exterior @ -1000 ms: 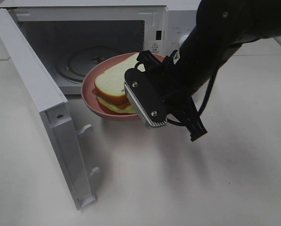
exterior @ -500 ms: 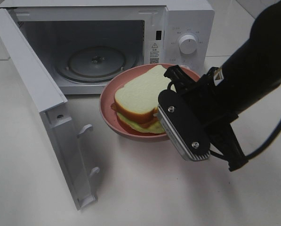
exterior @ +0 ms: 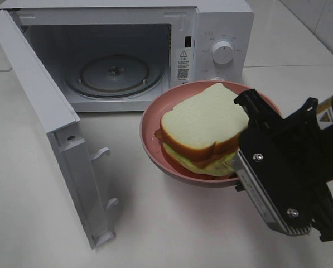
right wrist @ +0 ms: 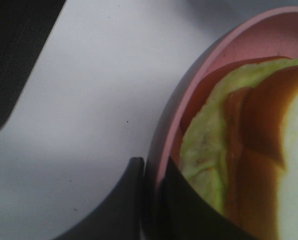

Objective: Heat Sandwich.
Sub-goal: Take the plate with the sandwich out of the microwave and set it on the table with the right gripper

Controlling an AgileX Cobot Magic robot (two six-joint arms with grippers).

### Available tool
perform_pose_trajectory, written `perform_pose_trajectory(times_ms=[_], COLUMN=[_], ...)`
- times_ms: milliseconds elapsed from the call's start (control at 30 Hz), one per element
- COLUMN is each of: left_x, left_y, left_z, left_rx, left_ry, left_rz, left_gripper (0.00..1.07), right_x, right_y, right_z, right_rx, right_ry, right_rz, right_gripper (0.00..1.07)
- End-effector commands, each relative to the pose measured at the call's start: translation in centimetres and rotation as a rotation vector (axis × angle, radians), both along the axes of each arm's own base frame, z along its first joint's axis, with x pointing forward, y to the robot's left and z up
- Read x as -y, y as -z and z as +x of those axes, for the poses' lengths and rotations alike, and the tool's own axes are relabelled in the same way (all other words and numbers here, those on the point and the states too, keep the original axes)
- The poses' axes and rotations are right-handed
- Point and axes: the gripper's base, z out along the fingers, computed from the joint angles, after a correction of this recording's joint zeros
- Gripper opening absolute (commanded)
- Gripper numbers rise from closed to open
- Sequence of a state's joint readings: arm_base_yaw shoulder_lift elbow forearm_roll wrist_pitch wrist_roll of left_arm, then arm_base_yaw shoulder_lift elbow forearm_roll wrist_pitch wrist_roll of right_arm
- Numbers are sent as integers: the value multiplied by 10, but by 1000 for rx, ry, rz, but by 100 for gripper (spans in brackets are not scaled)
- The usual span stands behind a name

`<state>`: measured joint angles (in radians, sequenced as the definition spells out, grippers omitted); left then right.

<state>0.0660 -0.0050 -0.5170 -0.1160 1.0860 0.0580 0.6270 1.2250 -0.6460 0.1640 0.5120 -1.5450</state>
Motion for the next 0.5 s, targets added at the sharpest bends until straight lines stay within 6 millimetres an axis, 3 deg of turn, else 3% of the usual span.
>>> perform_pose_trajectory(times_ms=[33,267,500], left_x=[1,1,1], left_y=[-1,-1,-1], left_z=[0,0,0], left_rx=[17,17,17], left_ry=[-2,-2,-2], left_rz=[-9,-9,-9], left_gripper=[98,98,98], right_x=[8,29,43], right_y=[-5,-2,4], right_z=[-8,-30,-39], right_rx=[32,20,24], right_ry=[42,129,266], right_rz=[29,16,15], right_gripper=[1,1,2])
